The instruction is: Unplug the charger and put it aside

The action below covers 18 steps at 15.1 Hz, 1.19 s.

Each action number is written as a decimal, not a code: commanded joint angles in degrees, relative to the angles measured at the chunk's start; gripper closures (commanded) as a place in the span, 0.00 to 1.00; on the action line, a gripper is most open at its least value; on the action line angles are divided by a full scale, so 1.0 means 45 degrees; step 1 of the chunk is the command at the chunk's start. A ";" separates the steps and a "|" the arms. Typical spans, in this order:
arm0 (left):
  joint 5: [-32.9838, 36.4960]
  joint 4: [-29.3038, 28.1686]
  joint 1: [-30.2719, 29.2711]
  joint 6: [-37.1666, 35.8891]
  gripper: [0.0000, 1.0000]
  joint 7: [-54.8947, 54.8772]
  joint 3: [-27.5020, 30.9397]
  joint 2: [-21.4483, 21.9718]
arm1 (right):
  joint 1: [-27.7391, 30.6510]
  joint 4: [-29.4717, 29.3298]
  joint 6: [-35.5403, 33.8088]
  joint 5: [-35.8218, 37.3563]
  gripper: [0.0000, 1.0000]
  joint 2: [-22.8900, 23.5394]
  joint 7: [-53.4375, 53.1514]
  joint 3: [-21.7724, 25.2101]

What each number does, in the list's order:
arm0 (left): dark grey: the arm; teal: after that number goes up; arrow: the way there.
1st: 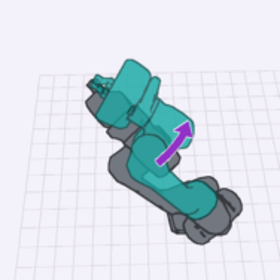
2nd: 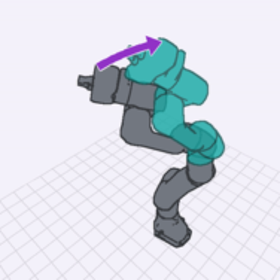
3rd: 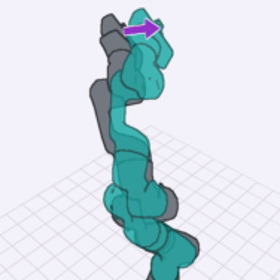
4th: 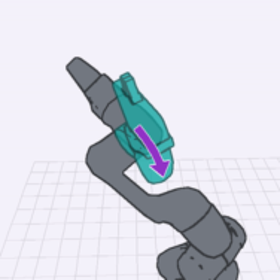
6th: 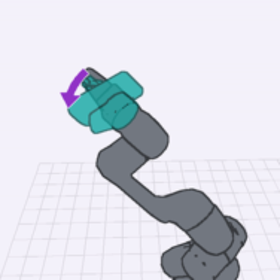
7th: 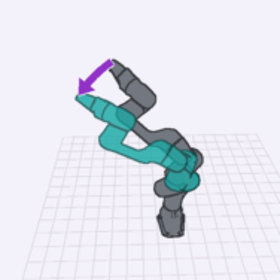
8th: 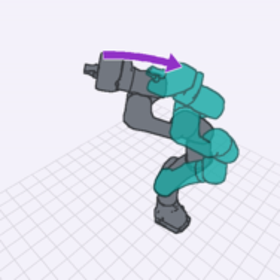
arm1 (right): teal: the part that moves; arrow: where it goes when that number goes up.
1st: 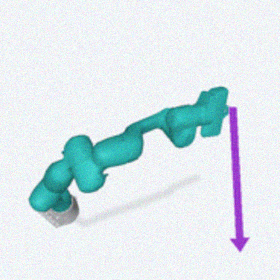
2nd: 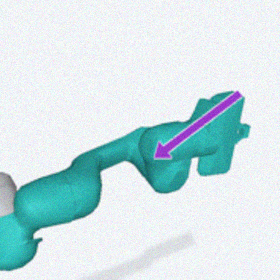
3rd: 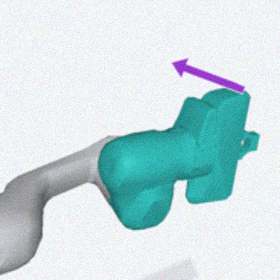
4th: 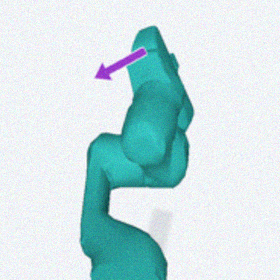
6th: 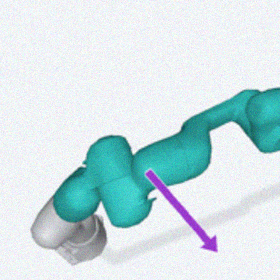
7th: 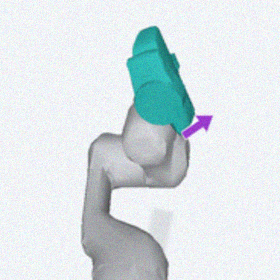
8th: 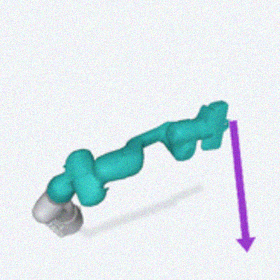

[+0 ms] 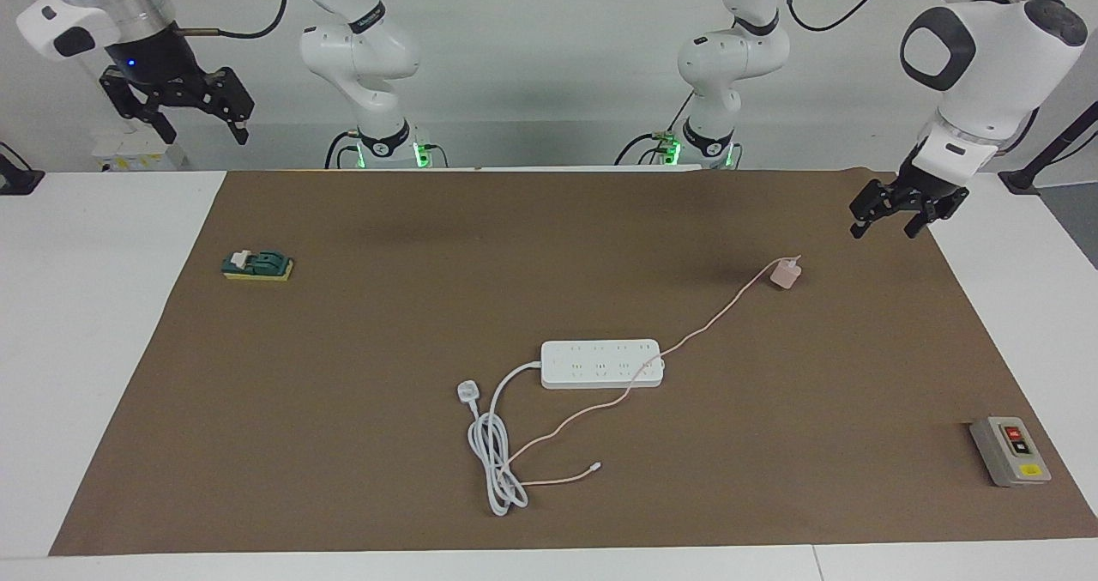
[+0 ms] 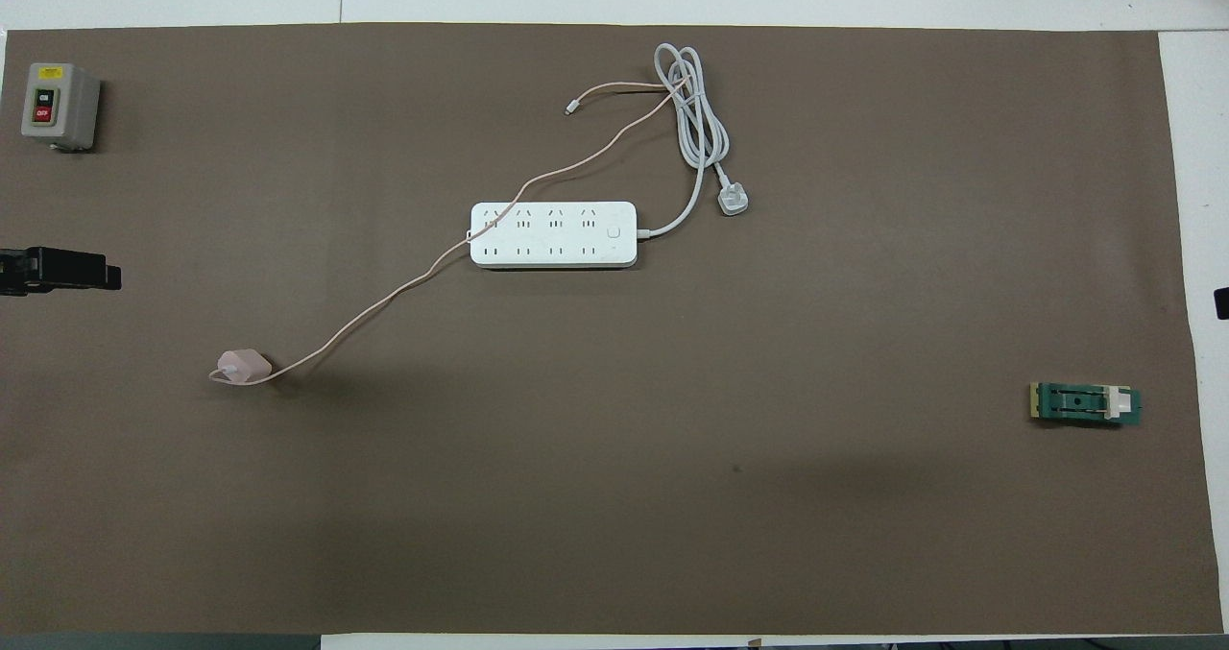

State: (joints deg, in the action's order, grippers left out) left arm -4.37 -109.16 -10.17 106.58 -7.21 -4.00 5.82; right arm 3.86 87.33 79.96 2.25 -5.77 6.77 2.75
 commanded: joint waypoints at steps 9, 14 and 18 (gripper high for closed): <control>0.0366 0.1190 0.0072 -0.3292 0.00 0.1916 -0.0733 0.0972 | 0.0001 0.0436 0.0200 0.0105 0.00 -0.0378 -0.0098 -0.0103; 0.0425 0.2693 0.0634 -0.4678 0.00 0.1877 -0.0541 0.0251 | -0.0018 0.0436 0.0180 0.0028 0.00 -0.0379 -0.0098 -0.0103; 0.0953 0.2968 0.3079 -0.4738 0.00 0.1838 0.1161 -0.0161 | 0.0099 0.0436 0.0200 -0.0383 0.00 -0.0379 -0.0078 -0.0084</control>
State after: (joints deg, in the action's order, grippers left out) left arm -1.51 -98.27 -0.09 87.57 0.54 -1.08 6.93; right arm 3.85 87.43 79.96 1.48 -6.00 6.76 2.58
